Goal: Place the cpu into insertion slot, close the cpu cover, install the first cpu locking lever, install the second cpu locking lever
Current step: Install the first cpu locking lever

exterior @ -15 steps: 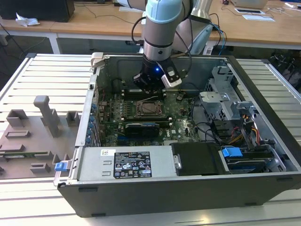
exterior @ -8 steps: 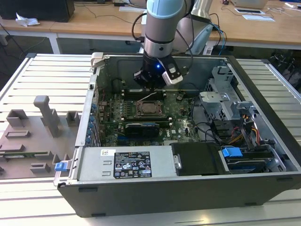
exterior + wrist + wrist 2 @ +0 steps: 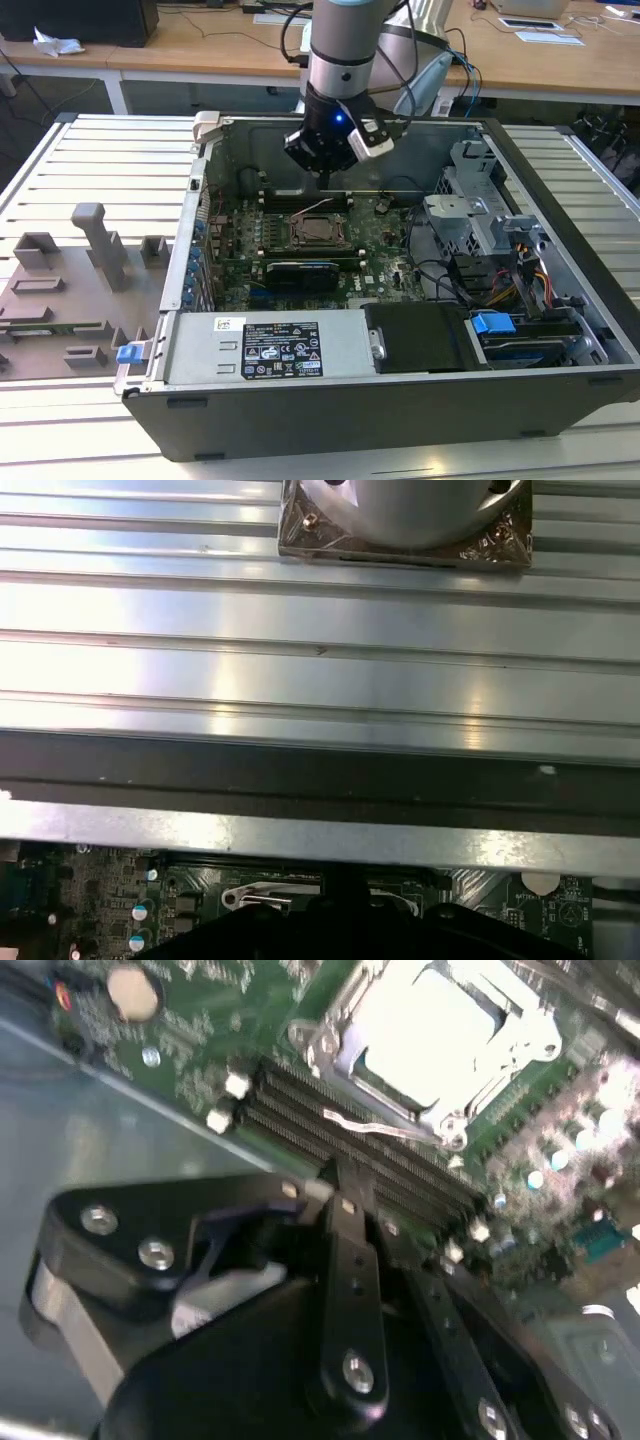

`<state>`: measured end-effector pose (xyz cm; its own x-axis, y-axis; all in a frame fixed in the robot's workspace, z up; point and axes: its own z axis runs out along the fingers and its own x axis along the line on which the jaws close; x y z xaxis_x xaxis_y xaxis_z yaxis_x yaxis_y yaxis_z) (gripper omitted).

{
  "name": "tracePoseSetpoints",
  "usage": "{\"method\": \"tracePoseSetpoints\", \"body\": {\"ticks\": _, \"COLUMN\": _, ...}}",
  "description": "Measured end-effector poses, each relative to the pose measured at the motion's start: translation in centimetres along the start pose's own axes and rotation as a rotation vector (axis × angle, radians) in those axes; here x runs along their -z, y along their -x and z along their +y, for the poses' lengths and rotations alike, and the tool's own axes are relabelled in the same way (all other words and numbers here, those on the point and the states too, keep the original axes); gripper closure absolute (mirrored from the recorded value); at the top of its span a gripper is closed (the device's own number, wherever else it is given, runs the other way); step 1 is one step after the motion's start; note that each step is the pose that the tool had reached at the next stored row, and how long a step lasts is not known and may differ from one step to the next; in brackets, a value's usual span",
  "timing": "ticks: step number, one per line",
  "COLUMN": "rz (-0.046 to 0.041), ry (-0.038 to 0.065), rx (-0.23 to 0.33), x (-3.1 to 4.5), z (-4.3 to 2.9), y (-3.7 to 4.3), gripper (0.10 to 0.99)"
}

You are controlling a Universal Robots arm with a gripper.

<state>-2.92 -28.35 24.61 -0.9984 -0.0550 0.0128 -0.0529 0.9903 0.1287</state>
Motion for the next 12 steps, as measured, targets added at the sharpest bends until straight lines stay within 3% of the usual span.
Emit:
{"method": "tracePoseSetpoints", "body": {"ticks": 7, "rz": 0.0001, "ry": 0.0, "rx": 0.0, "x": -1.08, "z": -0.46, "y": -1.22, "gripper": 0.98}}
{"method": "tracePoseSetpoints", "body": {"ticks": 12, "rz": 0.0, "ry": 0.0, "rx": 0.0, "x": -1.49, "z": -0.88, "y": -1.46, "gripper": 0.98}}
